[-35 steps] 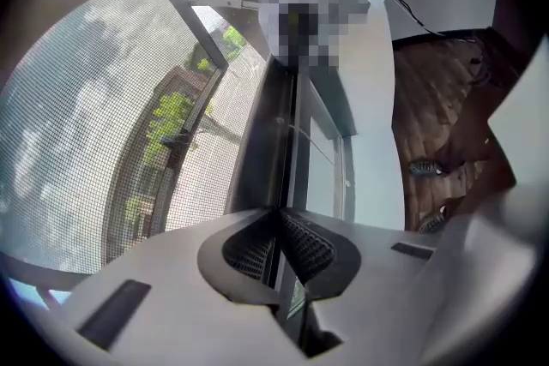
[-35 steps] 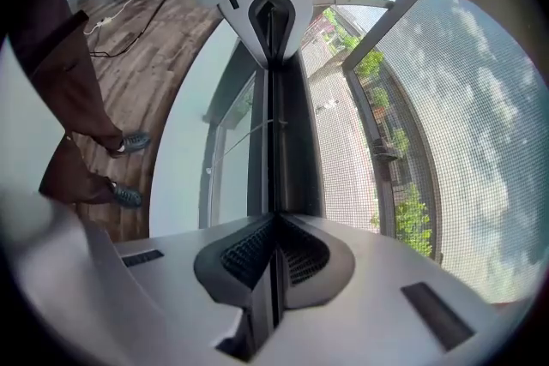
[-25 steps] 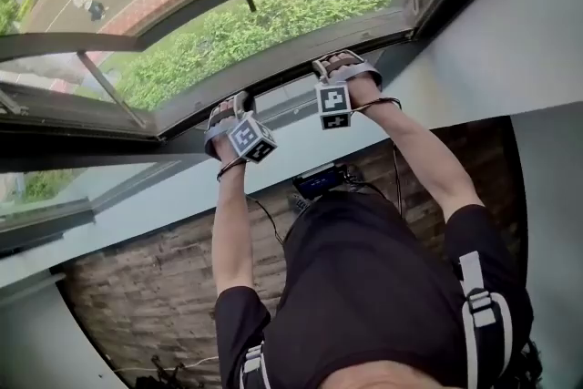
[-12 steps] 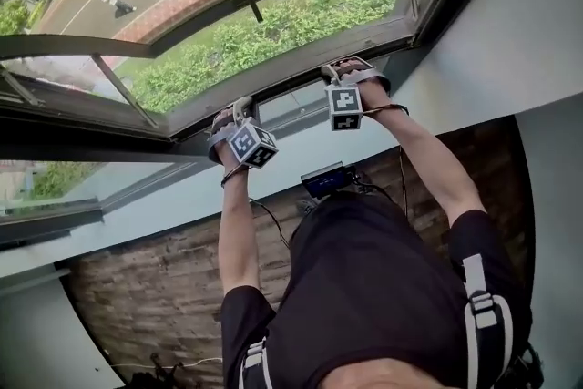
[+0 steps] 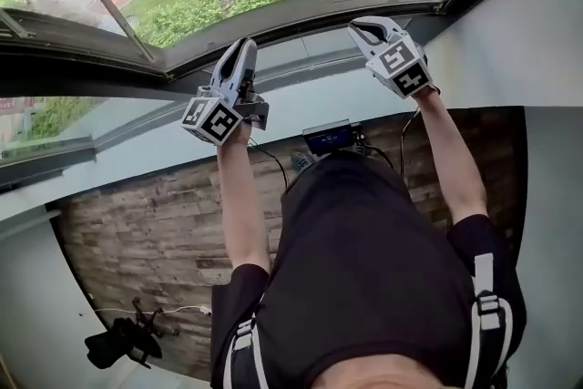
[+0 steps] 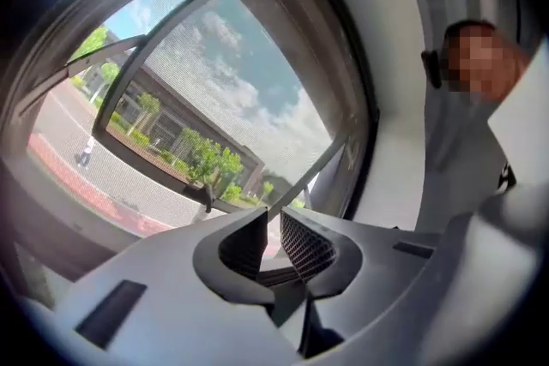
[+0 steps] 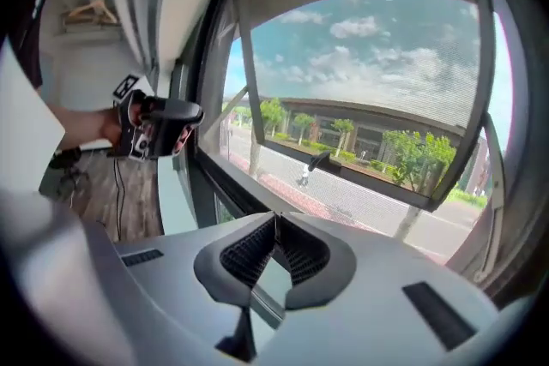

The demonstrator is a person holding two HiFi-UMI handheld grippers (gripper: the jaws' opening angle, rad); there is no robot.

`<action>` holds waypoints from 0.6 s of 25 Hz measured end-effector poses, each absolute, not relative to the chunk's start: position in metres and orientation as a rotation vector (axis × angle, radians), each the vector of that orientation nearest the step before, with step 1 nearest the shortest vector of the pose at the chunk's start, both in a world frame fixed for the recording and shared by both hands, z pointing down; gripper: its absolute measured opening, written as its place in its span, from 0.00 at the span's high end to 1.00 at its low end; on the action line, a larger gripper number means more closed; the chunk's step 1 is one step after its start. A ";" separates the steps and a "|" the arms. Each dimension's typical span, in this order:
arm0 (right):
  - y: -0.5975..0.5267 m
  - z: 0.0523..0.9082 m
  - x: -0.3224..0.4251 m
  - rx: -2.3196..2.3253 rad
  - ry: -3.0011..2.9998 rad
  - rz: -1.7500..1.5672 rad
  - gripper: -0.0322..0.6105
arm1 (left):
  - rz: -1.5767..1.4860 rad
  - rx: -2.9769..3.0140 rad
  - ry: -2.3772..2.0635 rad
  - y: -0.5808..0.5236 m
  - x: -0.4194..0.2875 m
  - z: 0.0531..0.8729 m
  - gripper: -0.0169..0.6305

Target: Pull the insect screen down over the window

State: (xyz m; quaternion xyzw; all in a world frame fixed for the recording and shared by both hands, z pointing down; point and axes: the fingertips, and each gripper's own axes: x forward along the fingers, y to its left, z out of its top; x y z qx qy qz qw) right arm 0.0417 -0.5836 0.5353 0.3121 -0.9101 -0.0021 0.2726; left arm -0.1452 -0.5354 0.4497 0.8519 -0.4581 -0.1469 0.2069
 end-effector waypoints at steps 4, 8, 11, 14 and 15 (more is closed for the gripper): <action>-0.568 0.500 0.062 0.907 -2.639 0.193 0.91 | -0.716 2.283 -1.203 -0.503 -0.144 0.425 0.91; -0.554 0.473 0.089 0.923 -2.850 0.469 0.92 | -0.917 2.255 -1.146 -0.470 -0.134 0.403 0.91; -0.541 0.467 0.107 0.879 -2.972 0.688 0.92 | -0.985 2.265 -1.112 -0.444 -0.119 0.392 0.91; -0.528 0.470 0.119 0.821 -3.077 0.944 0.92 | -1.029 2.264 -1.106 -0.416 -0.109 0.381 0.91; -0.524 0.470 0.119 0.800 -3.102 1.020 0.92 | -1.049 2.268 -1.113 -0.406 -0.108 0.376 0.91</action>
